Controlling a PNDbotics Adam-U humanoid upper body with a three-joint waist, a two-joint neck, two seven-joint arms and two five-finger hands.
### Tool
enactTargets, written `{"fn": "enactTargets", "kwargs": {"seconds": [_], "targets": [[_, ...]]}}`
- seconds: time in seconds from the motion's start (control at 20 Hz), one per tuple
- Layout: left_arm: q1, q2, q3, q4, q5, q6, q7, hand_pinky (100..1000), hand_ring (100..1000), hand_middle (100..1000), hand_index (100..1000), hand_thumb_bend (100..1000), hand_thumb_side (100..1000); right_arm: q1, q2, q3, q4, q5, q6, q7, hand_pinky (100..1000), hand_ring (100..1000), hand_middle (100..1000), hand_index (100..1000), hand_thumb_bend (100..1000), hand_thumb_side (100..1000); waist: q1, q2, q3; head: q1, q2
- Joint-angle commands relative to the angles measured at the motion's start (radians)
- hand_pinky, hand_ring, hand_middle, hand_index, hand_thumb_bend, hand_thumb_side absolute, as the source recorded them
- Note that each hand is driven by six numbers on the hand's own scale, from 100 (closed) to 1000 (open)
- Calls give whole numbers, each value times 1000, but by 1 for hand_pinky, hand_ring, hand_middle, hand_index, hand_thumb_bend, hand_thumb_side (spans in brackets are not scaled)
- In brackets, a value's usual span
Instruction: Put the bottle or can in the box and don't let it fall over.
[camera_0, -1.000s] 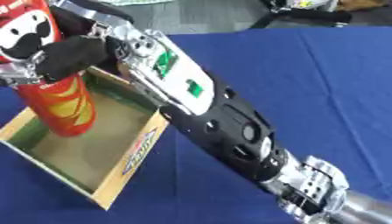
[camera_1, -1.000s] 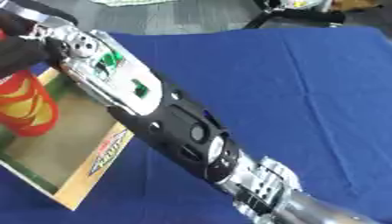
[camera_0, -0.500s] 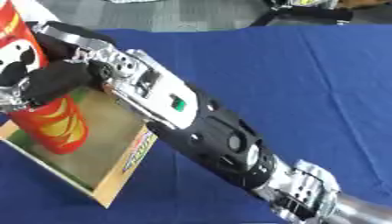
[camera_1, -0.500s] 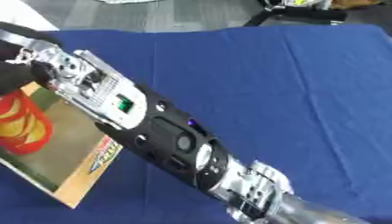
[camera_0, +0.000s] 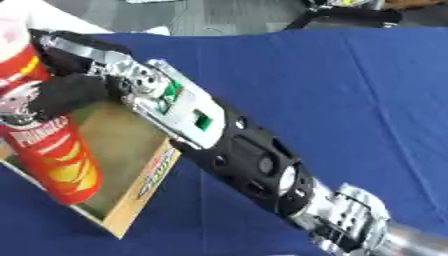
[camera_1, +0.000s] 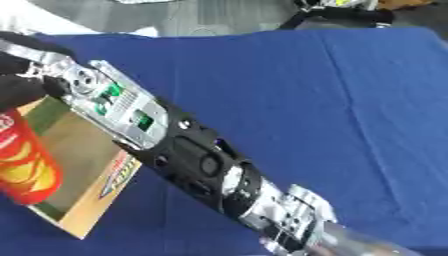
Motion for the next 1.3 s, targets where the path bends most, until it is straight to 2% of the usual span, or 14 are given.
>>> {"fn": "enactTargets", "kwargs": {"seconds": [0.05,0.65,1.0,1.3], "targets": [[-3,13,11,-10,-2,-1,0,736,944,891,848,500,893,-18,0,-16,-3,10,-2,-1,981,1000,1000,978,546,271,8,-12,-1,2,-2],[-1,10,12,-9,-11,-1,-5,736,945,892,848,500,894,-27,-12,-33,-8,2,-4,-27,979,1000,1000,983,549,256,9,-12,-6,5,-4],[0,10,11,-7,-14,0,-8,735,946,892,848,499,895,-75,-29,-69,-21,4,-36,-68,977,1000,1000,995,542,257,12,-12,-7,4,-3],[0,10,9,-7,-18,1,-13,735,947,893,849,499,895,-114,-48,-90,-33,-6,-40,-91,974,1000,1000,984,539,259,13,-14,-8,4,-2]]}}
